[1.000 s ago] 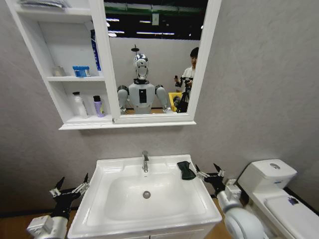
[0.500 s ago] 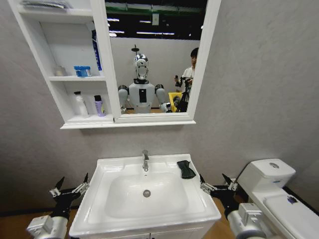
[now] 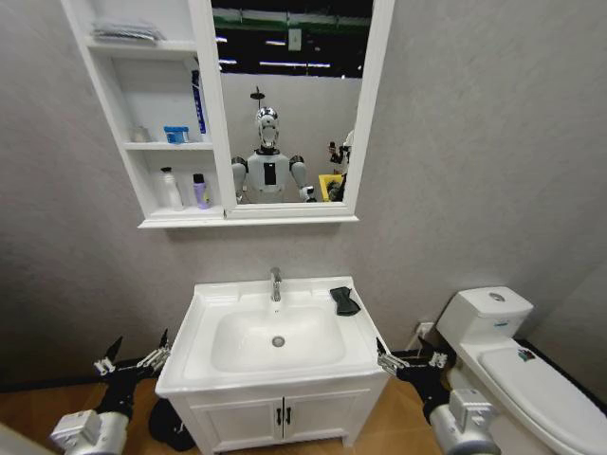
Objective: Move facial cleanser and shampoo from washbasin to cabinet, then wipe washbasin with towel.
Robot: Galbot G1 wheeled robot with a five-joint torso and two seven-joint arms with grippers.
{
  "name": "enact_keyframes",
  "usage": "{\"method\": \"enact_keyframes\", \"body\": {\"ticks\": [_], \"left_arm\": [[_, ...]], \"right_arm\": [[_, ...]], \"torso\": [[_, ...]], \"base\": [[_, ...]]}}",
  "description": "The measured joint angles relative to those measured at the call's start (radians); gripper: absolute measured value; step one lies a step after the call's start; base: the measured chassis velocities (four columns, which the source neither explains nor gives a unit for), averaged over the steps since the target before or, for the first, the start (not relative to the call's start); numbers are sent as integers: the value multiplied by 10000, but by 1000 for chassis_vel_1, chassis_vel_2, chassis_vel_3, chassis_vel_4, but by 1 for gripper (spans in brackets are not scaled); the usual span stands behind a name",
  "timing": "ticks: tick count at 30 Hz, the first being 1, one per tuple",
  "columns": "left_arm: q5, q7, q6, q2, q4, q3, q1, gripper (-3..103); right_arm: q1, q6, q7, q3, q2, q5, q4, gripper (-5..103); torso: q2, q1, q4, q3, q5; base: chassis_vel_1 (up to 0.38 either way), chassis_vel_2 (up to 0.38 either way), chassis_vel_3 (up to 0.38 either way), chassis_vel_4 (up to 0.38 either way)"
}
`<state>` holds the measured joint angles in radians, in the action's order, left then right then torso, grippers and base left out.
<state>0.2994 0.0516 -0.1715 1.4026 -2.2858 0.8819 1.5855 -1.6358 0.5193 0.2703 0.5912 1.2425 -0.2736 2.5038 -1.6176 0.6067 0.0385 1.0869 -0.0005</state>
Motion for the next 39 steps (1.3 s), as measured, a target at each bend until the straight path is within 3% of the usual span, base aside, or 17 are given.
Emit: {"method": "enact_keyframes", "body": {"ticks": [9,11,14,16,19,21,25,27,28,29,31,39], "left_arm": [[0,-1,0,0,-1,0,0,100],[0,-1,0,0,0,0,0,100],[0,-1,1,0,-1,1,1,100],[0,-1,0,0,-1,0,0,100],[0,-5,0,0,-2,0,1,100],[1,-2,0,0,0,1,0,100],[1,-11,1,0,-3,-1,1,100],[0,0,0,0,-2,1,2,100],[0,-1,0,0,-1,1,4,100],[0,1,1,0,-3,3,4,100],[0,2,2,0,-2,4,5,100],[0,-4,2,0,-3,-1,-3,100]], "right_arm": [[-14,-64,-181,-174,-41,4,-21,100],[-39,-126,-244,-209,-27,4,-21,100],[-64,-205,-275,-212,-28,5,-26,100],[-100,-281,-331,-205,-54,9,-26,100],[-118,-337,-404,-199,-62,9,-30,100],[-116,-365,-467,-229,-59,9,-31,100],[-136,-784,-907,-255,-13,108,-33,100],[-156,-1099,-1186,-244,21,121,-33,100],[-161,-1302,-1288,-223,43,180,-31,100],[-183,-1361,-1340,-185,54,277,-33,100],[-248,-1393,-1382,-122,65,398,-34,100],[-267,-1397,-1386,-97,69,433,-40,100]], "torso": [[-1,-1,0,1,13],[-3,-3,0,-1,-8],[0,1,-1,2,15],[0,1,1,0,-6],[1,2,0,2,14],[2,3,-3,2,0],[2,3,-1,2,15],[-1,-1,-1,0,-3],[-5,-8,-2,-3,-8],[-8,-12,-3,-5,12],[-5,-9,-4,-2,-3],[4,10,2,4,5]], "base": [[361,-356,-361,352],[360,-368,-347,357],[353,-326,-345,343],[356,-378,-337,360],[351,-362,-347,323],[339,-363,-357,322],[366,-348,-343,344],[308,-341,-277,298],[246,-288,-277,259],[246,-288,-247,259],[109,-78,-226,159],[-43,-32,-23,24]]}}
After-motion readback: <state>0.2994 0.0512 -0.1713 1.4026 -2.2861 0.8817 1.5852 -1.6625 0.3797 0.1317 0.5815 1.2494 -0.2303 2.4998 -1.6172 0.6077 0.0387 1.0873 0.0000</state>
